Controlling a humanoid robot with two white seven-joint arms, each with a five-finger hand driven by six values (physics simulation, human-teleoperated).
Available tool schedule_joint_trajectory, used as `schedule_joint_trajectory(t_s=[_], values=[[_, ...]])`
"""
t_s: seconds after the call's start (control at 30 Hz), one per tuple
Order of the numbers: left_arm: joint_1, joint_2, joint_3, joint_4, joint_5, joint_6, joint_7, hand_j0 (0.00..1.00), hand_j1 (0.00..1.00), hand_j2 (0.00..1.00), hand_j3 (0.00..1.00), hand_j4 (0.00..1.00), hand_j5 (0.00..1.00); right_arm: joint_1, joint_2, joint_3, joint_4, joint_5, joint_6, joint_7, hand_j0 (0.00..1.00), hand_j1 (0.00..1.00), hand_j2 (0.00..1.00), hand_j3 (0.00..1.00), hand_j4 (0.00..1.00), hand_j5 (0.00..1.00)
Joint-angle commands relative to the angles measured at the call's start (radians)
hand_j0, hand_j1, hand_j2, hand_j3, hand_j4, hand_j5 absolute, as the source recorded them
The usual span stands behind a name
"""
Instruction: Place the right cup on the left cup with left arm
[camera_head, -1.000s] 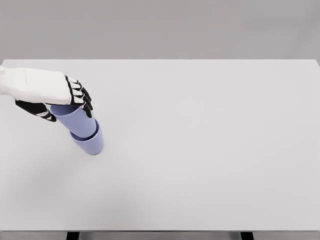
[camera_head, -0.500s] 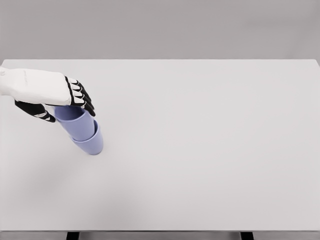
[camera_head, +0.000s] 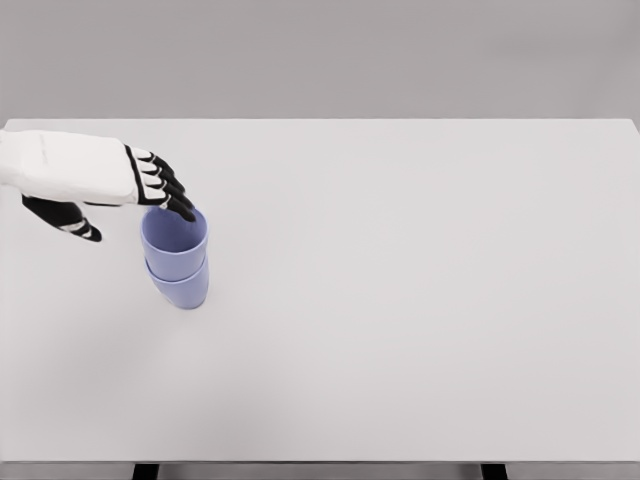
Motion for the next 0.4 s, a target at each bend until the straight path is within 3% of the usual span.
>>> schedule_joint_trajectory(t_s=[0.0, 0.13, 0.37], values=[[0.000, 0.011, 0.009, -0.004, 0.048, 0.003, 0.000, 1.00, 1.00, 1.00, 1.00, 1.00, 1.00, 0.000, 0.000, 0.000, -0.001, 0.000, 0.000, 0.000, 1.00, 1.00, 1.00, 1.00, 1.00, 1.00], [-0.003, 0.028, 0.043, 0.000, 0.113, 0.003, 0.000, 1.00, 1.00, 1.00, 1.00, 1.00, 1.00, 0.000, 0.000, 0.000, 0.000, 0.000, 0.000, 0.000, 1.00, 1.00, 1.00, 1.00, 1.00, 1.00], [-0.003, 0.033, 0.053, -0.002, 0.116, 0.003, 0.000, 1.00, 1.00, 1.00, 1.00, 1.00, 1.00, 0.000, 0.000, 0.000, -0.001, 0.000, 0.000, 0.000, 1.00, 1.00, 1.00, 1.00, 1.00, 1.00]])
